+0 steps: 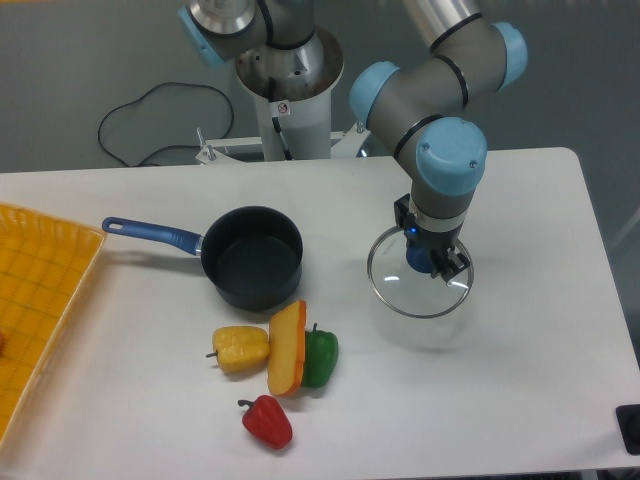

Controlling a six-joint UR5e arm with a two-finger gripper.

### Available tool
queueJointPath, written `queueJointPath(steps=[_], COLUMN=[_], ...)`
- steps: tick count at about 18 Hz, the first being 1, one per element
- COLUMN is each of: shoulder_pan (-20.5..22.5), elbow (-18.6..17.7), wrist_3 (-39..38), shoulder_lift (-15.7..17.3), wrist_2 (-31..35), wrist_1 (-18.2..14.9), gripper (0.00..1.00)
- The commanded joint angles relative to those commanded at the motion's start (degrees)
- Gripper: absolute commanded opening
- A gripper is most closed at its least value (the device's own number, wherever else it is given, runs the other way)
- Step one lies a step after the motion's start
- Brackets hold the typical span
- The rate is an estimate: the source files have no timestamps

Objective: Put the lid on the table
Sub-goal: 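Lower the clear glass lid held by its knob down onto the table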

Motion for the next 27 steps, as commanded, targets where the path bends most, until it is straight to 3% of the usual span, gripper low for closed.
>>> queueJointPath(steps=[9, 17, 27], shoulder_pan=[-0.4, -1.8, -1.7], elbow=[-0.1, -0.3, -0.9], wrist_3=[-0.2, -0.2, -0.3], shoulder_lift=[-1.2, -5.6, -6.7], wrist_2=[-0.3, -0.2, 0.5], wrist_1=[1.0, 7.6, 7.9], gripper=[0.42, 0.42, 0.42])
